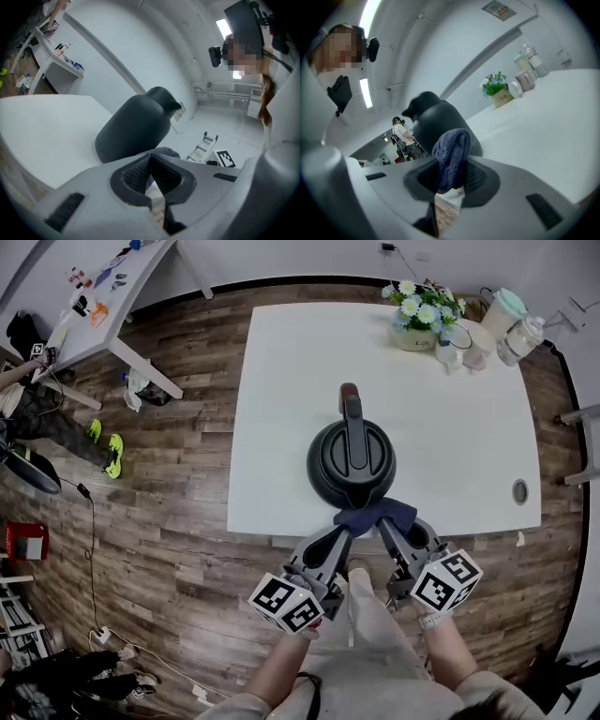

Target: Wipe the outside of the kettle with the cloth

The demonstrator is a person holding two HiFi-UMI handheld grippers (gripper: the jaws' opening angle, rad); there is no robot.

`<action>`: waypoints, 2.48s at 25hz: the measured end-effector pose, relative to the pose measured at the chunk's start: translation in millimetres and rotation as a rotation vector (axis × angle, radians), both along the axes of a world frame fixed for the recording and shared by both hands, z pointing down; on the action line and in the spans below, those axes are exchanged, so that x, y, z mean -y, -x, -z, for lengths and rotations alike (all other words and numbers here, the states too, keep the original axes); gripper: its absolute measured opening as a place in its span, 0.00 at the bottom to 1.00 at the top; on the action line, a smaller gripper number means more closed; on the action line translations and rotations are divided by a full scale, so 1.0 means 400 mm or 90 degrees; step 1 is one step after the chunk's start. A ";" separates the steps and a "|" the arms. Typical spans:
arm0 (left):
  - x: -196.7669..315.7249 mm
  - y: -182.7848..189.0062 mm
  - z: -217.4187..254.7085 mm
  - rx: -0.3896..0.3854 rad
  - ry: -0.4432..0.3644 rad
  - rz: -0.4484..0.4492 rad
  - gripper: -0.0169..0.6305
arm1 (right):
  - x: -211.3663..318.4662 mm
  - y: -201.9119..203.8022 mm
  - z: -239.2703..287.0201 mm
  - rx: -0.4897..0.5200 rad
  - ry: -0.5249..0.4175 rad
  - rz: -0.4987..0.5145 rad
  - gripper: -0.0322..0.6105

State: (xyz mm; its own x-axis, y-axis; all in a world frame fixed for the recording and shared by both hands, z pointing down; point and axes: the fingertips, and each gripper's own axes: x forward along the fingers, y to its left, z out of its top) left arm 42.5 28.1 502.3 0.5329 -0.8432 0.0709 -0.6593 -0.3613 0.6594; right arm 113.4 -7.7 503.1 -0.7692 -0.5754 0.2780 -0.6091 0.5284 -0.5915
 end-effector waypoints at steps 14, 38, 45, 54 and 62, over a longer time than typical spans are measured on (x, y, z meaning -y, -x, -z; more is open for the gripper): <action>0.048 -0.164 0.239 0.046 -0.118 -0.161 0.04 | 0.087 0.002 0.330 -0.464 -0.527 0.062 0.16; 0.149 0.200 0.246 0.357 -0.207 0.002 0.04 | 0.201 0.002 0.389 -0.567 -0.642 0.304 0.16; 0.317 0.228 0.298 0.414 -0.309 -0.022 0.04 | 0.248 0.077 0.307 -0.523 -0.621 0.506 0.16; 0.439 0.249 0.199 0.372 -0.237 -0.004 0.04 | 0.339 0.150 0.149 -0.449 -0.503 0.853 0.16; 0.469 0.290 0.160 0.330 -0.194 0.028 0.04 | 0.349 0.143 -0.059 -0.471 -0.372 0.979 0.16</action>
